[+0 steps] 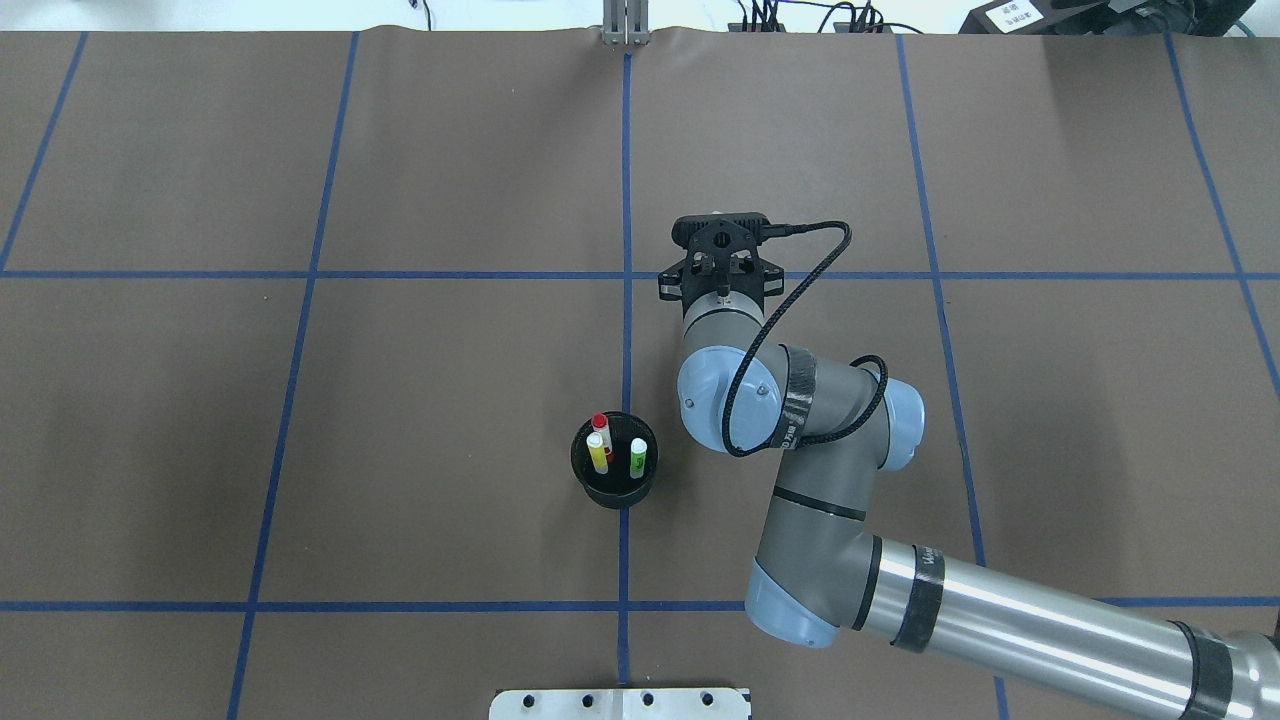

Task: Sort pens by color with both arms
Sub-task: 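Carry the blue marker with the right gripper to a spot farther from the robot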

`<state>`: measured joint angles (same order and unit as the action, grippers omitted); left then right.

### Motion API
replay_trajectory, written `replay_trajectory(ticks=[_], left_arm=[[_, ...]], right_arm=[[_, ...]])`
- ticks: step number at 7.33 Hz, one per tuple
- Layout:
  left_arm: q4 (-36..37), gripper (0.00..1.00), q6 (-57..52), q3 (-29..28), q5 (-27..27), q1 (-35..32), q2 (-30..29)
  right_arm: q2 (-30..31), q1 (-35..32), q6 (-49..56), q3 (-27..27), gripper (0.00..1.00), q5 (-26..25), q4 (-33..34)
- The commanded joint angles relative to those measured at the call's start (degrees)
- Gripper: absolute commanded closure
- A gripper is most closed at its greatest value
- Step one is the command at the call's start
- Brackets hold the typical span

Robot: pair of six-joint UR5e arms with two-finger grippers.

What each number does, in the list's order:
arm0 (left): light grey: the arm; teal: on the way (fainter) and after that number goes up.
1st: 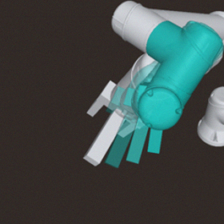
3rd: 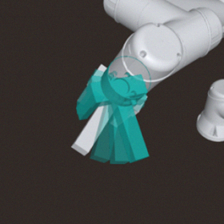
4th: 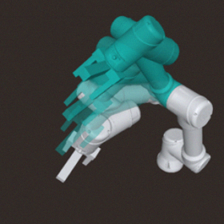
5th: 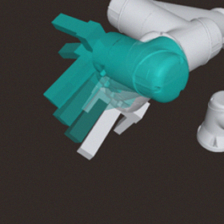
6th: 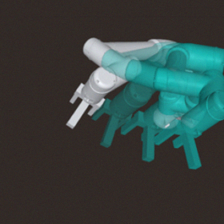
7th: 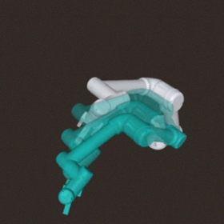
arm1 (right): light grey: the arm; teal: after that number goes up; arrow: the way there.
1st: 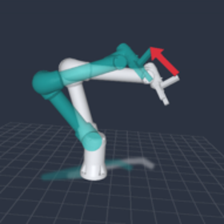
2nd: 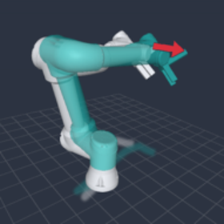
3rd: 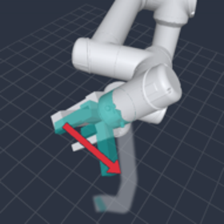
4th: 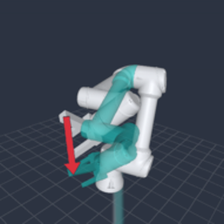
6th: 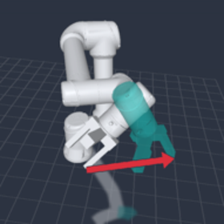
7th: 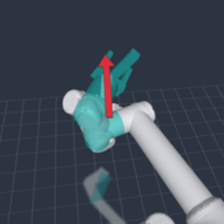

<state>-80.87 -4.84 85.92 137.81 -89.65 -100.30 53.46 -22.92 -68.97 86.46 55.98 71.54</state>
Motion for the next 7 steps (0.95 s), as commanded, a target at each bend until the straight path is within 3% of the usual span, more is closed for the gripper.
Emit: replay_trajectory(ticks=[1,3,4,5,7], left_arm=[[-0.08,0.00,0.00,-0.05,0.00,0.00,-0.07],[0.01,0.00,-0.09,0.04,0.00,0.00,-0.07],[0.01,0.00,0.00,0.13,0.00,0.00,-0.07],[0.01,0.00,0.09,0.30,0.00,-0.09,-0.07],[0.18,0.00,0.35,0.57,0.00,-0.09,-0.41]], right_arm=[[-0.11,0.33,0.07,-0.93,1.00,-0.78,0.00],[-0.28,0.33,0.07,-1.03,1.00,-0.87,-0.08],[-0.89,0.25,-0.02,-1.03,0.67,-0.78,-0.08],[-0.99,0.24,-0.02,-1.03,0.01,-0.78,-0.17],[-2.29,-1.33,3.03,-0.24,0.00,1.31,-0.35]])
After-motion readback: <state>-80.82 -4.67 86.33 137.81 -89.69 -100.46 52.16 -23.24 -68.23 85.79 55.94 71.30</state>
